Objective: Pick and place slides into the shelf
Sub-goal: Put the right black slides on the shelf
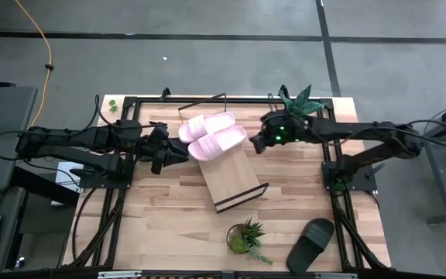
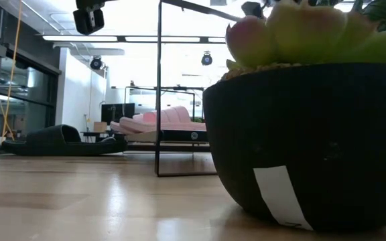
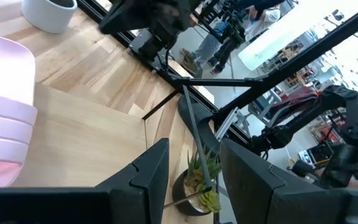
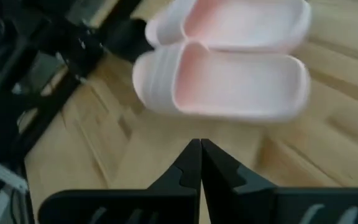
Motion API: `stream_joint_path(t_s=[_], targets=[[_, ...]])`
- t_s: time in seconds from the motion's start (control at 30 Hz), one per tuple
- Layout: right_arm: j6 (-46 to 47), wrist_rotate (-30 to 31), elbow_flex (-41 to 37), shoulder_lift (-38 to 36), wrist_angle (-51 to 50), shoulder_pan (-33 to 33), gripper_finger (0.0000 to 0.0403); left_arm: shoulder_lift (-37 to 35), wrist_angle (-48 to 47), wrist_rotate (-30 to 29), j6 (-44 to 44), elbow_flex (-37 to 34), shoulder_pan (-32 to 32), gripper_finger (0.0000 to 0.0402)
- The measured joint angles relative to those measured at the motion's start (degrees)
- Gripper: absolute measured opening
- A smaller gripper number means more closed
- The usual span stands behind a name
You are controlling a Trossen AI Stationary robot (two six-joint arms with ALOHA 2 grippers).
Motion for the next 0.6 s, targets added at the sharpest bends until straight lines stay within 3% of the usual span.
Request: stream_joint_path(t_s=[0.13, 0.3, 0.47, 0.6], targets=[[-0.01, -2.03, 0.0, -5.31, -9.51, 0.49, 0.0006, 0.0, 0.03, 0.0, -0.02, 0.0, 0.0, 0.0133], [3.88, -3.87, 0.0, -9.74, -16.81, 3.92, 0.0048, 0.0, 0.01, 0.0, -0.19, 0.0, 0.0, 0.0133], [10.77, -5.67, 0.0, -10.94, -22.61, 9.98, 0.0098, 0.0, 0.02, -0.09, -0.46, 0.0, 0.0, 0.0133], [15.98, -4.36, 0.0, -10.35, -27.04, 15.76, 0.0113, 0.0, 0.02, -0.22, -0.52, 0.0, 0.0, 0.0133]])
